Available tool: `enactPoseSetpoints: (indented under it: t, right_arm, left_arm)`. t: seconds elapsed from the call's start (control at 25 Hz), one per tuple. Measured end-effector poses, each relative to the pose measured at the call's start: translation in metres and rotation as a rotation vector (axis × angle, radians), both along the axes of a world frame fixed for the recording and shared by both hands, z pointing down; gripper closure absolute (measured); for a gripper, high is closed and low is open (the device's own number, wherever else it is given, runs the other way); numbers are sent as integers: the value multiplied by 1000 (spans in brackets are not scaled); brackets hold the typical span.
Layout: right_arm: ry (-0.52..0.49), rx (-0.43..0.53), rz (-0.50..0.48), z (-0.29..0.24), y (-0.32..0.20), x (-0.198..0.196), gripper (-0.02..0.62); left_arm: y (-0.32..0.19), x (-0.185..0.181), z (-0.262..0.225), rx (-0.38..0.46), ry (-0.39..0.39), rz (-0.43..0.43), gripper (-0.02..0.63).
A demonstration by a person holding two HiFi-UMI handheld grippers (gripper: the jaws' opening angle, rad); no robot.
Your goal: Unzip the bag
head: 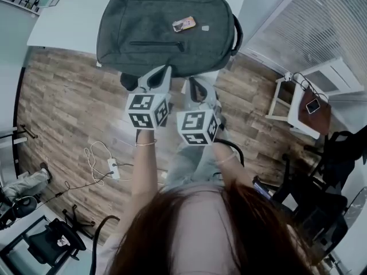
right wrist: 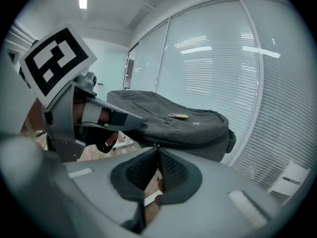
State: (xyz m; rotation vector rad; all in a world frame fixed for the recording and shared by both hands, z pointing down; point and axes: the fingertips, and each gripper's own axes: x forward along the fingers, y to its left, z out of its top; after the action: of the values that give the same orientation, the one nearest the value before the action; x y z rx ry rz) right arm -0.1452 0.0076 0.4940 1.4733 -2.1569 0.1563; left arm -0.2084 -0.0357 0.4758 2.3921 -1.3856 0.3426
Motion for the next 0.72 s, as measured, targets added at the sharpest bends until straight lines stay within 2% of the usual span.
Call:
enactPoseSetpoints:
  t: [0.72]
  right_arm:
    - [31,-14,-55,-1,-11,33,584]
  left_arm:
    - [-1,-1,0,22,3,-91,598]
